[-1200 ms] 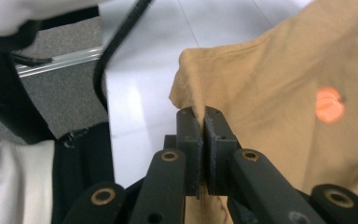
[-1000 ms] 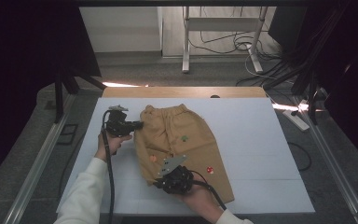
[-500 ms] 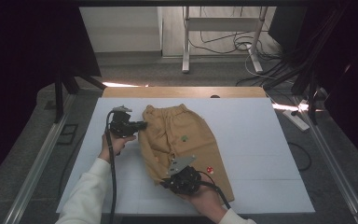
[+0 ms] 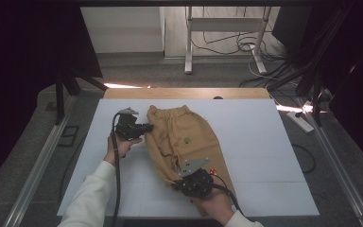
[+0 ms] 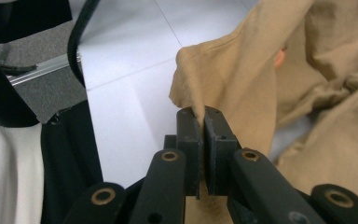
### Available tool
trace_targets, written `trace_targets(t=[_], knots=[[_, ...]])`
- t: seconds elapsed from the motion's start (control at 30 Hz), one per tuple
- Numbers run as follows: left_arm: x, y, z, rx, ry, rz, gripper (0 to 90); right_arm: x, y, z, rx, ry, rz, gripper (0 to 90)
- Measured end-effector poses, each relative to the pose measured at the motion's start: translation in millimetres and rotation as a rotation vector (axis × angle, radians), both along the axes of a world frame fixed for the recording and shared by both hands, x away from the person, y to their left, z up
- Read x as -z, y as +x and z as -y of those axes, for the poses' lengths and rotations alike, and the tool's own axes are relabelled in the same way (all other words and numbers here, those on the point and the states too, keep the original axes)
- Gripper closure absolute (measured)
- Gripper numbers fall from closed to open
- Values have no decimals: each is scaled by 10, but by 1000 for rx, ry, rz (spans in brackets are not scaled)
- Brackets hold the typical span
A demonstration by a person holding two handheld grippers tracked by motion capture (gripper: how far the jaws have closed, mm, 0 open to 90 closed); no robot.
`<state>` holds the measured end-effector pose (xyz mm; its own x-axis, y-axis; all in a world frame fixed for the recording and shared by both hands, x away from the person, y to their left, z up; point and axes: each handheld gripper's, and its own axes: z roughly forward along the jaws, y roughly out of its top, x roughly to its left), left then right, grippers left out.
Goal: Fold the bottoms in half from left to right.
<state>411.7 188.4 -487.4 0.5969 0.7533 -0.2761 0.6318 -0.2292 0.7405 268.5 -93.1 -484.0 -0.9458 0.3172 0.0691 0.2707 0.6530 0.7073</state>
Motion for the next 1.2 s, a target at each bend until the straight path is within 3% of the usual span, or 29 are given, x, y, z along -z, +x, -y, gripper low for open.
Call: trace_targets(t=[0.4,1.2], knots=[[4,-4,41,11,4,2,837,32,45,130,28,-11,-9,861],[-55,-55,254,62,11,39,832,15,-49,369,51,6,-17,861]])
